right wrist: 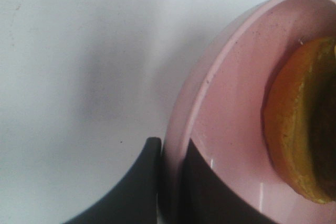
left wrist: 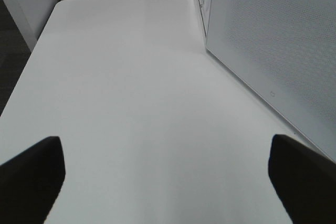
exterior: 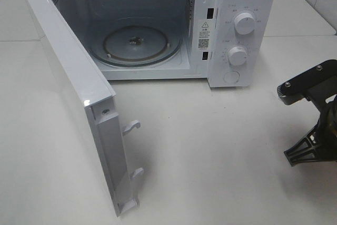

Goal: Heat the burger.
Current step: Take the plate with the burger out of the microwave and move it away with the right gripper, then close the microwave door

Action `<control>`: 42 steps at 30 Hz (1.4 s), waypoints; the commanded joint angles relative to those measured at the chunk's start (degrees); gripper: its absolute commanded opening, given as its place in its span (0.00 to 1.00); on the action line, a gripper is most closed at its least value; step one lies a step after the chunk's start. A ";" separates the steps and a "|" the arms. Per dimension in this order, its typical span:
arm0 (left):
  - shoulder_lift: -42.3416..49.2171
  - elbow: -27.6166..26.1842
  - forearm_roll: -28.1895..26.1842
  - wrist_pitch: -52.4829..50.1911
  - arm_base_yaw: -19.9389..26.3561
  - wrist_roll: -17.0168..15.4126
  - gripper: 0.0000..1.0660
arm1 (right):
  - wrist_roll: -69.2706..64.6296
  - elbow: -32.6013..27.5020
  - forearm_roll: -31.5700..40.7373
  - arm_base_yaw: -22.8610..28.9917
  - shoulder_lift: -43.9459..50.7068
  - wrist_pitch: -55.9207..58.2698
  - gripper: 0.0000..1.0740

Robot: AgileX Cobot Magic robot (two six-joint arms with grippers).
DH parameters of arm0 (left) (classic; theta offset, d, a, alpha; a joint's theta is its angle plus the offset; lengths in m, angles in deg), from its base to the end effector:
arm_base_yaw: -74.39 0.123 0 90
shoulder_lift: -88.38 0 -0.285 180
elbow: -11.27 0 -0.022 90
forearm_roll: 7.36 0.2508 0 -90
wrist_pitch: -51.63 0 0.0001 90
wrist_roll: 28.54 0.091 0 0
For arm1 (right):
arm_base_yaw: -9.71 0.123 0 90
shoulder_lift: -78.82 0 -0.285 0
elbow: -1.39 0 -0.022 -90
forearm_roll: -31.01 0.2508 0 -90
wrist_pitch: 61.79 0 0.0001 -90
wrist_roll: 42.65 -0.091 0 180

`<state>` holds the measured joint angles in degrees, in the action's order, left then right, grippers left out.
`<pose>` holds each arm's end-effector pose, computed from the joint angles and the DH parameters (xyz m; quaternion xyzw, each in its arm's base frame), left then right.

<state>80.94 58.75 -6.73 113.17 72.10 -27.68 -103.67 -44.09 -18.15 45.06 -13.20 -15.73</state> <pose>-0.0085 0.0012 0.2814 0.0230 0.8498 -0.0011 0.5265 0.1973 0.0791 0.1623 -0.0884 0.9524 -0.2147 0.1976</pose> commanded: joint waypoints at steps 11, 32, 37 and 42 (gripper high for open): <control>0.11 0.00 0.06 -0.17 0.23 -0.06 0.92 | -11.00 0.40 -7.79 -9.91 -10.31 -5.61 0.03; 0.11 0.00 0.06 -0.17 0.23 -0.06 0.92 | -9.11 0.40 -3.44 -13.01 -14.44 -12.20 0.40; 0.11 0.00 0.06 -0.17 0.23 -0.06 0.92 | -2.64 0.40 2.18 -13.01 -13.58 -15.01 0.43; 0.11 0.00 0.06 -0.17 0.23 -0.06 0.92 | 1.38 0.40 4.87 -13.01 -9.22 -16.04 0.43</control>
<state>80.94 58.75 -6.73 113.17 72.10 -27.68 -103.78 -43.92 -13.62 32.17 -23.16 -31.48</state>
